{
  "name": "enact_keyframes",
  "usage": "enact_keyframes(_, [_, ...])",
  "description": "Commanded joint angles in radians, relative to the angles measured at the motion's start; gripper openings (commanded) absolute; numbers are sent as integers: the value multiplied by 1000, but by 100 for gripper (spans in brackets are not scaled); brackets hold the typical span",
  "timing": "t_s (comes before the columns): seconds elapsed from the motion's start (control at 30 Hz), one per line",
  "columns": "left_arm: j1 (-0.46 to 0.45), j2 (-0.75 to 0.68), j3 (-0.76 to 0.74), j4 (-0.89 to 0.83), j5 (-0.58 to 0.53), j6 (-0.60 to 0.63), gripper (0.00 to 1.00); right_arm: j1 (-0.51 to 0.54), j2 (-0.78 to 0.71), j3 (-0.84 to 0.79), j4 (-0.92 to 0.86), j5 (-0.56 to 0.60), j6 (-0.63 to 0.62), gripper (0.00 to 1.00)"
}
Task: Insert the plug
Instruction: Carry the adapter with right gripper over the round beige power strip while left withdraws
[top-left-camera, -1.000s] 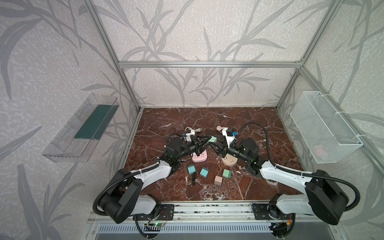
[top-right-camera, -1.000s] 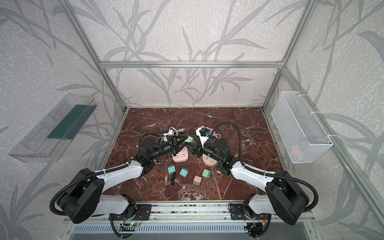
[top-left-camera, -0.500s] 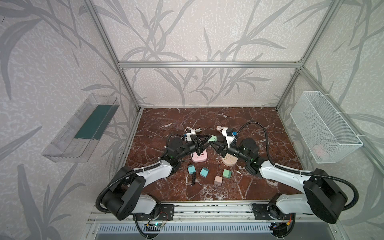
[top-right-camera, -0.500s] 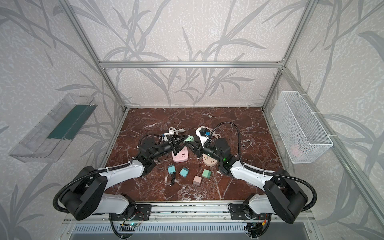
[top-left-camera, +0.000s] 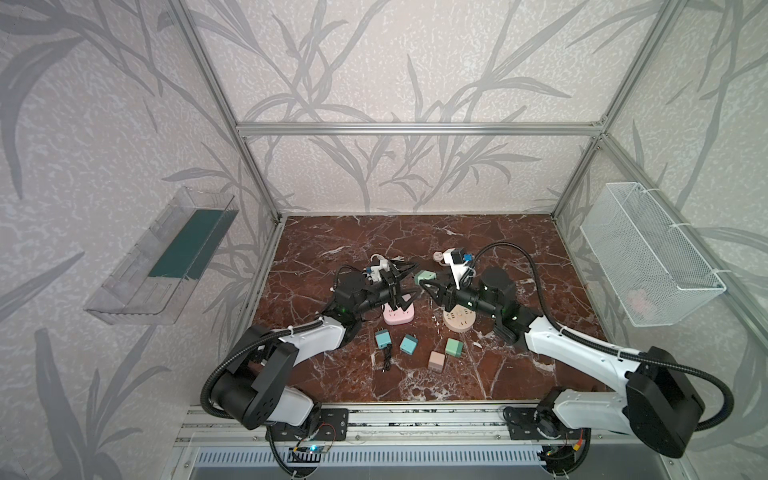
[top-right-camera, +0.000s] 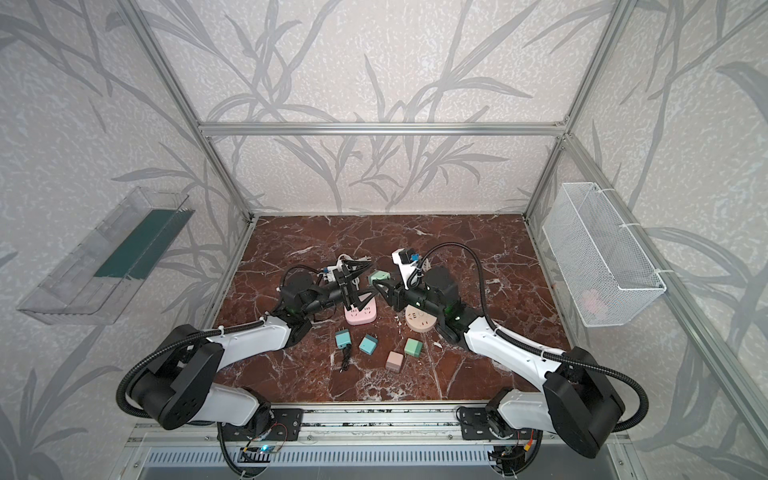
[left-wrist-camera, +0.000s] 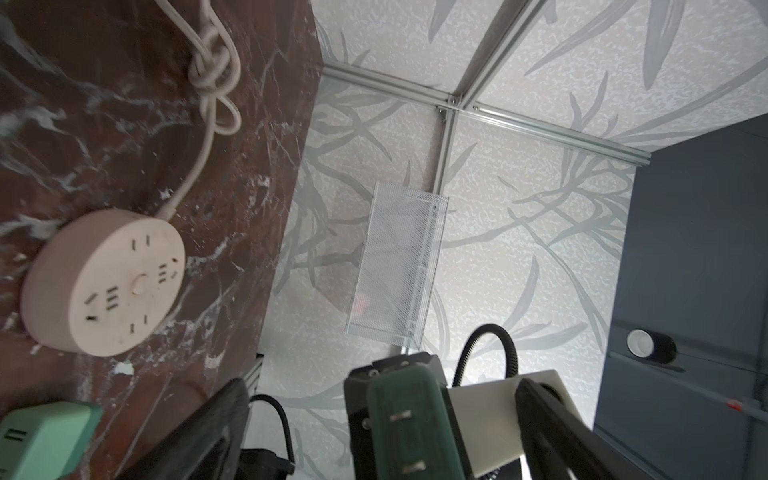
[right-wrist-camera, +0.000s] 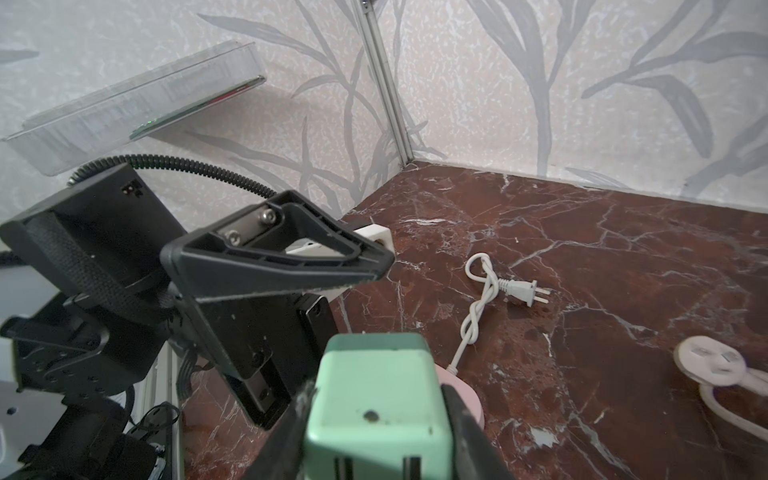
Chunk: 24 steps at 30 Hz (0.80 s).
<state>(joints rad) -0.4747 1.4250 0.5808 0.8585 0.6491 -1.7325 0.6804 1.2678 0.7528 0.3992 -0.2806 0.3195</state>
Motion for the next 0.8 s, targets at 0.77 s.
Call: enact_keyframes(0.77, [-132, -407, 286, -1173, -936, 1212, 99, -67, 185, 487, -1067, 417, 108, 0])
